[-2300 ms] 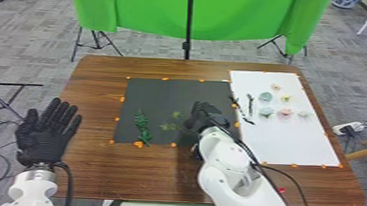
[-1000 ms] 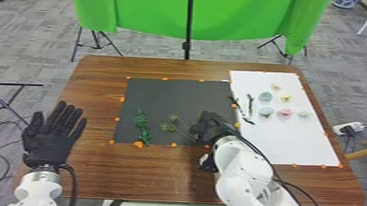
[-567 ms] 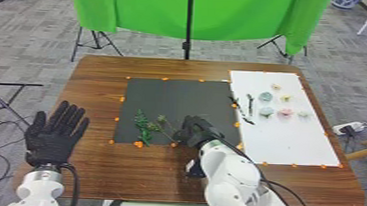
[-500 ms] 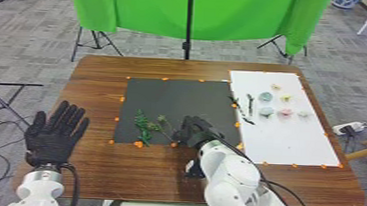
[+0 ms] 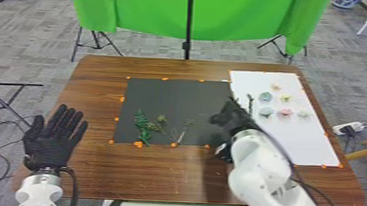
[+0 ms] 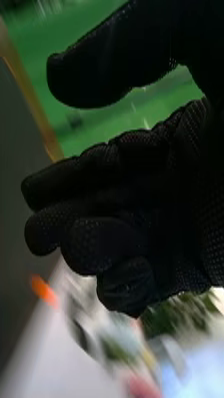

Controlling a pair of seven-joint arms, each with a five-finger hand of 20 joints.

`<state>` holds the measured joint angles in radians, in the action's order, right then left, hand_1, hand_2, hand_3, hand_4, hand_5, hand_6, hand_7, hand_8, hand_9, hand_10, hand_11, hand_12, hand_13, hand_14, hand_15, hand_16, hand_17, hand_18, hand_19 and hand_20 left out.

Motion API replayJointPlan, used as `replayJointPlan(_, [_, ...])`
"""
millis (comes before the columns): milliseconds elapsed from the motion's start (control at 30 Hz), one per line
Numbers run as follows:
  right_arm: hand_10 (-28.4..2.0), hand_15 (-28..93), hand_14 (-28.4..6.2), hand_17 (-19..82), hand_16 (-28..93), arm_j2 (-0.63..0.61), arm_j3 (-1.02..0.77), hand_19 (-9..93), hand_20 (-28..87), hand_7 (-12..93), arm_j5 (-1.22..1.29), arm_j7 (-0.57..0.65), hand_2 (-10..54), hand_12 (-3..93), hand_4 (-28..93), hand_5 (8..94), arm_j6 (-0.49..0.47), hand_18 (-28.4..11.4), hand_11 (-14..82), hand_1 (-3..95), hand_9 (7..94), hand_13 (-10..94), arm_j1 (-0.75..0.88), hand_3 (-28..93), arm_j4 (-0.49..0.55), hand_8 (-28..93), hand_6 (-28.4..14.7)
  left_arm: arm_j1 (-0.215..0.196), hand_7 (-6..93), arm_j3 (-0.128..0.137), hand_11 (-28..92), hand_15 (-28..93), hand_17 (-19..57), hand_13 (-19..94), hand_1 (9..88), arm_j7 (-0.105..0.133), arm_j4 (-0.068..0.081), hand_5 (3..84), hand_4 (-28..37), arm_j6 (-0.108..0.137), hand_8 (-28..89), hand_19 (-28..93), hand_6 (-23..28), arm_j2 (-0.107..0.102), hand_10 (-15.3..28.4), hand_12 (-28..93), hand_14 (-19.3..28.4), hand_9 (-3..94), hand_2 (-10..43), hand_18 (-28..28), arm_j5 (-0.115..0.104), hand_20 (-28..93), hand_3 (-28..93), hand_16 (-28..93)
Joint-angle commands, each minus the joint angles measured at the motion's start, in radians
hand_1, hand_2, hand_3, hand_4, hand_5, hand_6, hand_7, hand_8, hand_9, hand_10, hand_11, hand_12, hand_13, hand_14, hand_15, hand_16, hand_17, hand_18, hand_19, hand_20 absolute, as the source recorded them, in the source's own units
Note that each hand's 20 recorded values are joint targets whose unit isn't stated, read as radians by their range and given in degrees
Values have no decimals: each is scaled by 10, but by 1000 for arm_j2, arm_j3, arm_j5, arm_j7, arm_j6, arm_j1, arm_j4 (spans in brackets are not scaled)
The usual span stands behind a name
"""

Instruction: Arrange flowers

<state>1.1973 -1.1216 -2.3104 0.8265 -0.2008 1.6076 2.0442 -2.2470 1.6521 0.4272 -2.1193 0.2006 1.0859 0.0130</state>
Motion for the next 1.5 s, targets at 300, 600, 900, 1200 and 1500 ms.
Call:
replayJointPlan(300, [-236,743,-192,393,228,-100,8,932,637,210,-123,-12,-95,179,-226,648,77,-284,247,332,657,612,-195,766,-244,-111,-99,-20,159,-8,233,365,-80,302,262,2,-4,482,-283,-11,-96,346,108,14,162,114,160,410,133,142,-14,121,772,-67])
replayJointPlan(600, [-234,755,-194,396,241,-83,53,932,660,172,-229,-40,-95,186,-240,637,44,-284,253,322,648,608,-254,745,-332,-106,-106,-15,160,-16,233,366,-81,301,262,5,-4,471,-283,0,-97,346,106,14,161,116,161,407,131,141,-17,122,774,-66])
replayJointPlan(900, [-234,776,-196,404,253,-73,78,932,700,166,-246,-52,-95,191,-258,626,11,-284,266,328,641,603,-246,742,-360,-103,-105,-6,162,-16,235,367,-80,302,263,-7,1,473,-283,-3,-97,346,106,8,162,116,161,408,132,141,-15,122,772,-67])
replayJointPlan(1200, [-230,776,-191,401,236,-55,109,932,705,215,-278,-75,-95,178,-281,615,-36,-284,251,367,599,580,-226,752,-407,-108,-93,8,162,-23,236,366,-79,303,264,-19,6,476,-283,5,-97,345,107,2,161,116,160,409,130,141,-17,122,773,-67])
replayJointPlan(1500, [-161,730,-147,415,272,-41,136,932,655,404,-321,-107,-95,313,-282,708,4,-281,196,553,782,686,-198,717,-446,71,-54,6,163,-28,239,372,-79,304,265,-12,4,482,-283,1,-97,346,108,3,161,115,161,413,130,141,-33,123,772,-67])
